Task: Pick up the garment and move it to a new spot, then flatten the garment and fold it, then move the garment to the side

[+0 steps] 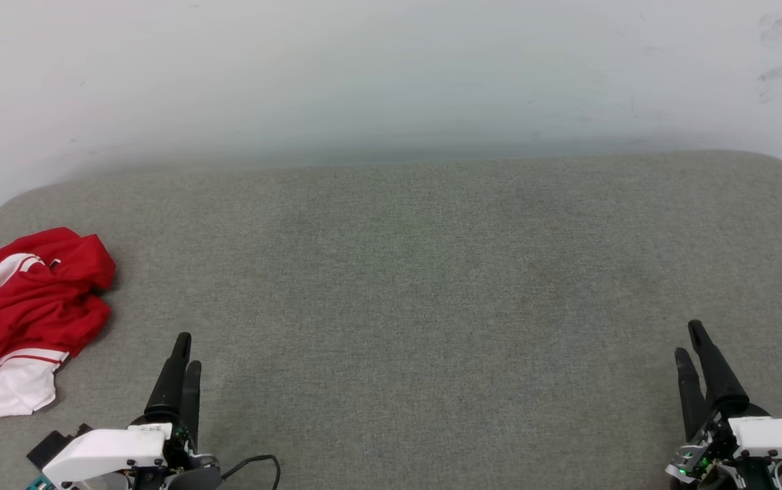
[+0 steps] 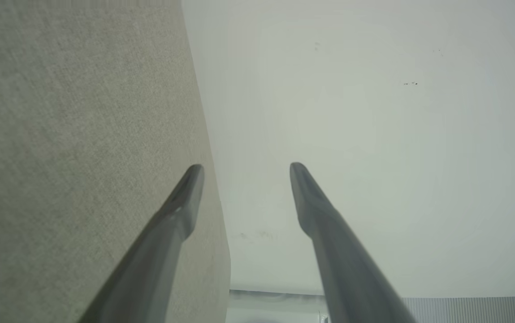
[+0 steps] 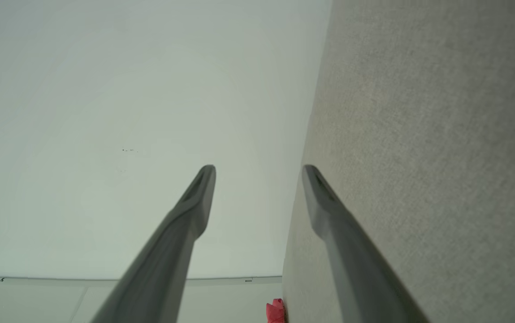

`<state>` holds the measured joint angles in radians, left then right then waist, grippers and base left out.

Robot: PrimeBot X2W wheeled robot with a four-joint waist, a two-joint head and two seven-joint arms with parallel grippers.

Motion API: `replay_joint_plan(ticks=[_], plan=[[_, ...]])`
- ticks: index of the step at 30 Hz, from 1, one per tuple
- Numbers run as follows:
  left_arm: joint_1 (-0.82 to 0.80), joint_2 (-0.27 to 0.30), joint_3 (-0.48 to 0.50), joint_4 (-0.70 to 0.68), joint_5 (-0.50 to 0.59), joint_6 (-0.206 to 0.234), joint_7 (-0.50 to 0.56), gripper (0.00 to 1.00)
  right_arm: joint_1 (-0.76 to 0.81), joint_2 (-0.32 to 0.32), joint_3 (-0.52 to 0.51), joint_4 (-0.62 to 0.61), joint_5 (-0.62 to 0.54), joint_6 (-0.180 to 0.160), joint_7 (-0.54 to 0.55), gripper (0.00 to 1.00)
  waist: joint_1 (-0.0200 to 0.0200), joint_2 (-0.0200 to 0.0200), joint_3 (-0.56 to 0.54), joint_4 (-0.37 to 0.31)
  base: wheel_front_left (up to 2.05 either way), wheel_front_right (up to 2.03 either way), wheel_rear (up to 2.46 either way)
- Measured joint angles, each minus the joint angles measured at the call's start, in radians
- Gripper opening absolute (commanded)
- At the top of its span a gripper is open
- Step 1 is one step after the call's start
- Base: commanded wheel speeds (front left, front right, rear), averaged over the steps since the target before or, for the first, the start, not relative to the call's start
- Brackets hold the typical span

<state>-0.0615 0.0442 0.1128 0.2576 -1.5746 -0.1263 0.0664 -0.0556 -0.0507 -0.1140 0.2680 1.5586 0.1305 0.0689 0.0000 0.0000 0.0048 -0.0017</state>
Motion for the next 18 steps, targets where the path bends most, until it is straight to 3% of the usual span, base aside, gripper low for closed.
replay_joint_plan(ticks=[4, 18], plan=[[0.0, 0.0, 0.014, -0.022, 0.071, 0.009, -0.019, 1.0, 0.0, 0.0, -0.009, -0.018, -0.06, 0.0, -0.018, 1.0, 0.0, 0.0, 0.002, 0.0, 0.0, 0.0, 0.0], [0.003, 0.001, -0.033, -0.15, 0.433, 0.116, -0.078, 1.0, 0.005, 0.001, -0.002, -0.142, -0.381, 0.0, -0.078, 1.0, 0.0, 0.0, 0.009, -0.002, 0.0, 0.0, 0.0]])
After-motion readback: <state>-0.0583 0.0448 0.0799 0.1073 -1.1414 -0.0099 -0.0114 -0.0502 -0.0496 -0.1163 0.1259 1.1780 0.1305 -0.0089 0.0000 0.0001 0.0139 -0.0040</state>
